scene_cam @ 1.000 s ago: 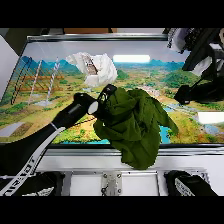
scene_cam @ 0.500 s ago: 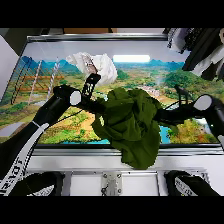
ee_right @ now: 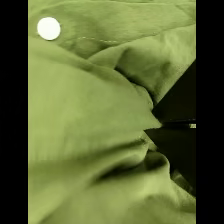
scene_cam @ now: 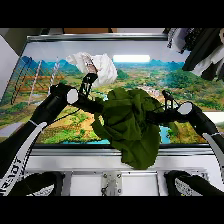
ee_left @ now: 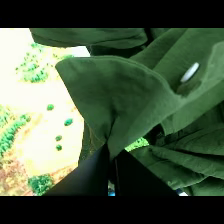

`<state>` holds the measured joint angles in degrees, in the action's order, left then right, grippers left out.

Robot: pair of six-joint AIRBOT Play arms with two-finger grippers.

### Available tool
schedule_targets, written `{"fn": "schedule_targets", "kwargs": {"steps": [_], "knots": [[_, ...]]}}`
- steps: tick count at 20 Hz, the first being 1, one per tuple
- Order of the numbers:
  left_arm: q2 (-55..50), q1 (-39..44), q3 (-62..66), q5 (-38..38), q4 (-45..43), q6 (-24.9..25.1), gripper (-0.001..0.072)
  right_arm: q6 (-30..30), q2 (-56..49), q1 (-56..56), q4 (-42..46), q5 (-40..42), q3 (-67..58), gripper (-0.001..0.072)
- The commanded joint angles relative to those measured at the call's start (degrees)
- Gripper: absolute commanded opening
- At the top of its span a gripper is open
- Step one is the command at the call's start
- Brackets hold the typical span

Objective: Fold the clothes and pants, and hang the long-sleeved shirts on hangers.

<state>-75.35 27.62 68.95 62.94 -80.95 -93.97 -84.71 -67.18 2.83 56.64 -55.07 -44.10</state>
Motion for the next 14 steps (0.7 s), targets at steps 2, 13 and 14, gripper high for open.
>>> {"fn": "schedule_targets", "kwargs": {"steps": [2, 13, 14], "knots": [[2.4, -3.21, 4.33, 5.6, -0.02, -0.09, 0.0018, 0.72, 3.15, -1.73, 10.1, -9.2, -9.68, 0.0016], [27.5, 1.51, 21.49, 32.13, 2.89, -11.26, 0.0017, -12.63, 22.86, -3.06, 23.32, -50.42, -46.66, 0.0014], [28.89, 3.28, 20.2, 32.06, 2.82, -13.38, 0.0017, -13.84, 23.21, -3.06, 23.3, -50.42, -46.66, 0.0015]]}}
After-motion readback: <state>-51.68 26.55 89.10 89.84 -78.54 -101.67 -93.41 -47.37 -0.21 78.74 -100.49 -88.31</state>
